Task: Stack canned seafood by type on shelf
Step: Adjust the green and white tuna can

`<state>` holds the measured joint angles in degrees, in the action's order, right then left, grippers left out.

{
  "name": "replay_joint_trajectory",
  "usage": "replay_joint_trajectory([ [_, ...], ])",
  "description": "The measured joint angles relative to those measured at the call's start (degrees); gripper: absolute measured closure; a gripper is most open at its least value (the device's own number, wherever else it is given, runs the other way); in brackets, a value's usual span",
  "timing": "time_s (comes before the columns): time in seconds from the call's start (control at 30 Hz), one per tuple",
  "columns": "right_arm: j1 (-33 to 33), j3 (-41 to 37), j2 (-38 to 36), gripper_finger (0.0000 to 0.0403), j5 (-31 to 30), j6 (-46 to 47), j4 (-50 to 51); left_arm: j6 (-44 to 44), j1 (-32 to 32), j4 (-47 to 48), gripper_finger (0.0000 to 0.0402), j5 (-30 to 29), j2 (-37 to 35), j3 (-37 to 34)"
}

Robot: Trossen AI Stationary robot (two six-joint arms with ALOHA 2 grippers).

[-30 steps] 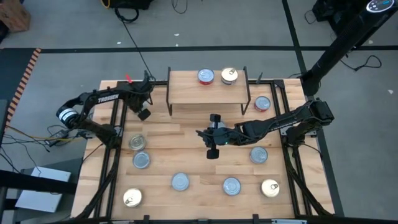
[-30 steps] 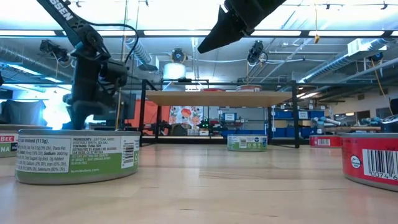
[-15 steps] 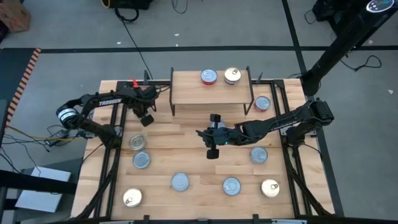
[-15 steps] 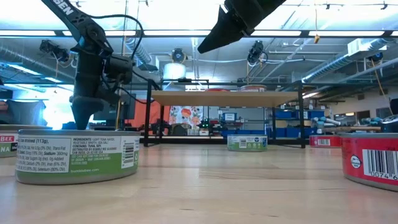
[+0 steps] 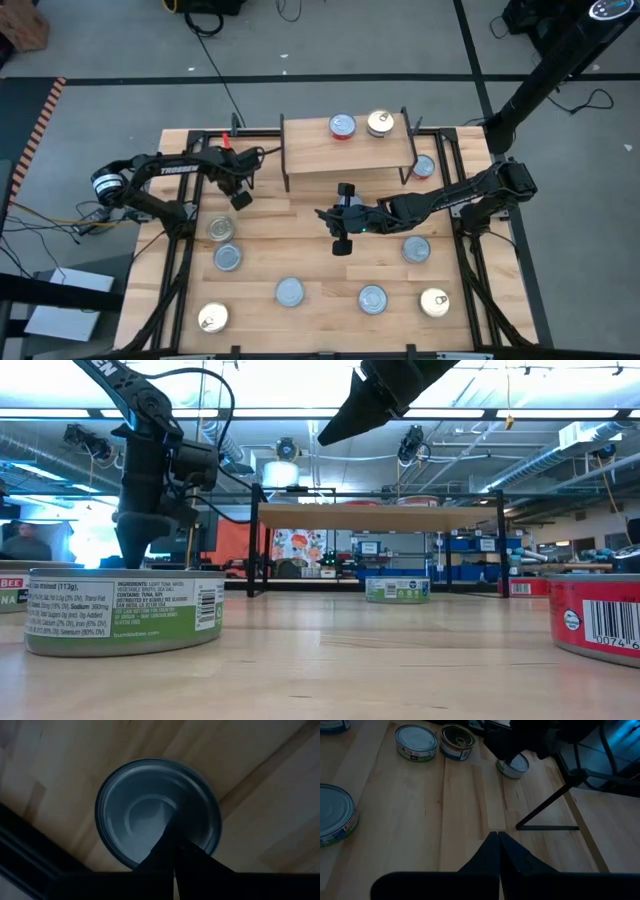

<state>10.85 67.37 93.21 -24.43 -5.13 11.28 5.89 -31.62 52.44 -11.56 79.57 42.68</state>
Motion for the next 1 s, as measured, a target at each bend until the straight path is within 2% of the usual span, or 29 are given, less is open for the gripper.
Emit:
replay_joint_trajectory([
  [0.27, 0.0, 0.0, 0.0, 0.04, 0.0, 0.0, 0.0, 3.4, -0.7, 0.6, 0.04, -3.8, 0.1, -0.2],
  [0.57, 0.0, 0.0, 0.0, 0.04, 0.0, 0.3, 0.0, 4.4, -2.6, 1.6, 0.04, -4.3, 0.1, -0.2],
  [0.73, 0.0, 0.0, 0.0, 0.04, 0.0, 0.2, 0.0, -0.3, -1.9, 0.5, 0.04, -1.7, 0.0, -0.1],
  [1.0, 0.0, 0.0, 0.0, 0.04, 0.0, 0.1, 0.1, -1.9, -0.5, 0.5, 0.04, 1.9, 0.0, 0.1],
])
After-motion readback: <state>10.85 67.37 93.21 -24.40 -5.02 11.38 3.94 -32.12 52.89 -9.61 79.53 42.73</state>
